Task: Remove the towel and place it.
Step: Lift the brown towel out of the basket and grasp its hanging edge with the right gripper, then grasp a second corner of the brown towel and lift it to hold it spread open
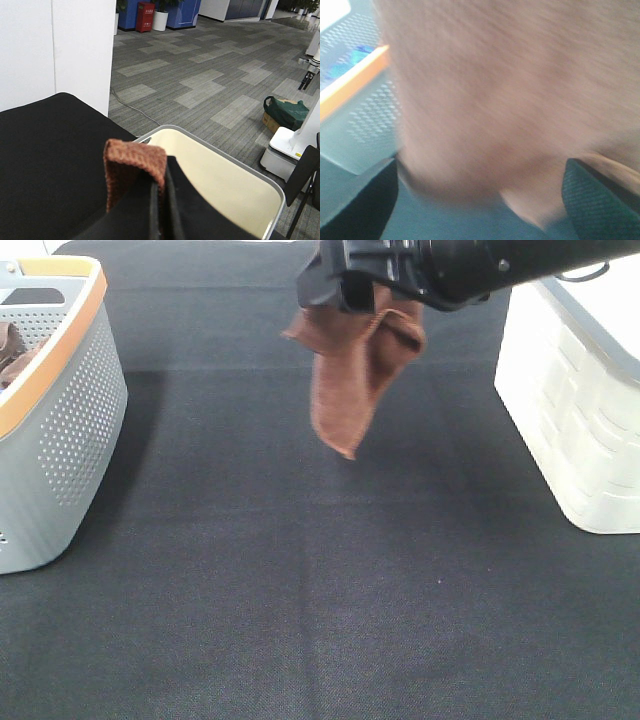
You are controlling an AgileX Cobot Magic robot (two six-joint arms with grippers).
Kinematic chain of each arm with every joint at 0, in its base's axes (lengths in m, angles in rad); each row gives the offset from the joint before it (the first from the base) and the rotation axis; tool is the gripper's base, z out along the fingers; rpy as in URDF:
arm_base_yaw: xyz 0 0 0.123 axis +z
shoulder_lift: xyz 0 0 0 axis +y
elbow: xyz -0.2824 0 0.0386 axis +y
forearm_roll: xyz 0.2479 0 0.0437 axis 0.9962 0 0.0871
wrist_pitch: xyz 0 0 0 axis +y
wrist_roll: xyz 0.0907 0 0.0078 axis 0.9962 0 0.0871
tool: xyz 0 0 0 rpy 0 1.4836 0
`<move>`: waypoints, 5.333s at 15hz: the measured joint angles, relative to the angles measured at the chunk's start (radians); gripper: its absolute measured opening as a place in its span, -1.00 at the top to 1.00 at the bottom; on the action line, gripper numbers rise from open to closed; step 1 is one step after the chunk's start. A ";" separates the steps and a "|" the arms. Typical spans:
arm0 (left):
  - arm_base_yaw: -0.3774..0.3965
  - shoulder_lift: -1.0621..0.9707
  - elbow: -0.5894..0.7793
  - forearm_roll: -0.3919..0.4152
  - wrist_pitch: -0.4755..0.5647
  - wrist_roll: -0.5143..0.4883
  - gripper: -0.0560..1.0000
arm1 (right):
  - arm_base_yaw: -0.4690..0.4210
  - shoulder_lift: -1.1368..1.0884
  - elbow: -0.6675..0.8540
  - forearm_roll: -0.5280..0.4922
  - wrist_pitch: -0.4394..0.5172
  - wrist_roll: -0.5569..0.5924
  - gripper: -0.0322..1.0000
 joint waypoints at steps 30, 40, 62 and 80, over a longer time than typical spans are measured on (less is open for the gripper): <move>-0.002 -0.005 0.000 -0.079 0.002 0.011 0.89 | 0.000 0.025 -0.015 -0.187 0.033 0.127 0.20; -0.002 -0.005 0.000 0.108 0.000 0.011 0.89 | 0.000 0.025 -0.015 -0.191 0.105 0.127 0.06; -0.002 0.008 0.000 0.289 0.000 -0.061 0.89 | 0.000 -0.001 -0.015 -0.241 0.157 0.127 0.84; -0.002 0.008 0.000 0.526 0.193 -0.198 0.89 | 0.000 -0.001 -0.058 -0.248 0.309 0.126 0.94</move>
